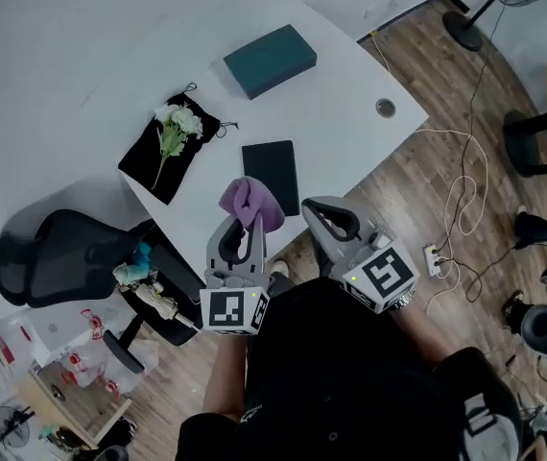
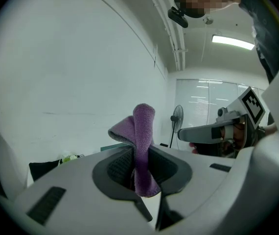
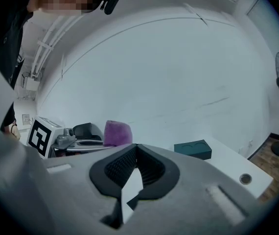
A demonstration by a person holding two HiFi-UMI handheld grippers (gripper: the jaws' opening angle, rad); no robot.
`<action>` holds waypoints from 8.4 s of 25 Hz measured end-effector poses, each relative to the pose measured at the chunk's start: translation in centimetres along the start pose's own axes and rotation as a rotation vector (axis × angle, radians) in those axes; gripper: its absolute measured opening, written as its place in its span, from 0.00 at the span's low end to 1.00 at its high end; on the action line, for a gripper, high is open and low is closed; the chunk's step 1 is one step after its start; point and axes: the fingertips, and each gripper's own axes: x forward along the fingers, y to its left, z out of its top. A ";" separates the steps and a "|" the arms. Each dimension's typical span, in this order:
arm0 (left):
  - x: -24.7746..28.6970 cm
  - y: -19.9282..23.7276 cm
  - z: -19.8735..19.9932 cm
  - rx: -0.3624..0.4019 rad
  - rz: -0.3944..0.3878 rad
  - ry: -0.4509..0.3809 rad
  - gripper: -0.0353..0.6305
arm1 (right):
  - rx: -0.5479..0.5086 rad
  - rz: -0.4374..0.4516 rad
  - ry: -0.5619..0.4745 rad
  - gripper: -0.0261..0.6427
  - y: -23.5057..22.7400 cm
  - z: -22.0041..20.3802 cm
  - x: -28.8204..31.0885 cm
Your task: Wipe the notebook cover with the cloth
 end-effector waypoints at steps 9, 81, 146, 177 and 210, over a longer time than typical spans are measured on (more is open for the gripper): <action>3.6 0.2 -1.4 -0.012 0.109 0.002 0.15 | -0.019 0.077 0.024 0.04 -4.1 0.0 0.3; 24.1 6.3 -24.0 0.114 -0.175 0.583 0.16 | 0.179 -0.157 0.222 0.04 -11.5 -8.8 8.1; 19.7 14.9 -23.5 0.130 0.048 0.610 0.16 | 0.031 -0.007 0.292 0.04 -5.9 -9.0 9.1; 14.1 12.5 -21.4 0.061 0.090 0.598 0.15 | -0.022 0.104 0.267 0.04 -6.0 -8.7 6.2; 18.5 3.1 -25.7 0.167 -0.138 0.685 0.15 | 0.027 -0.027 0.280 0.04 -7.7 -10.4 2.4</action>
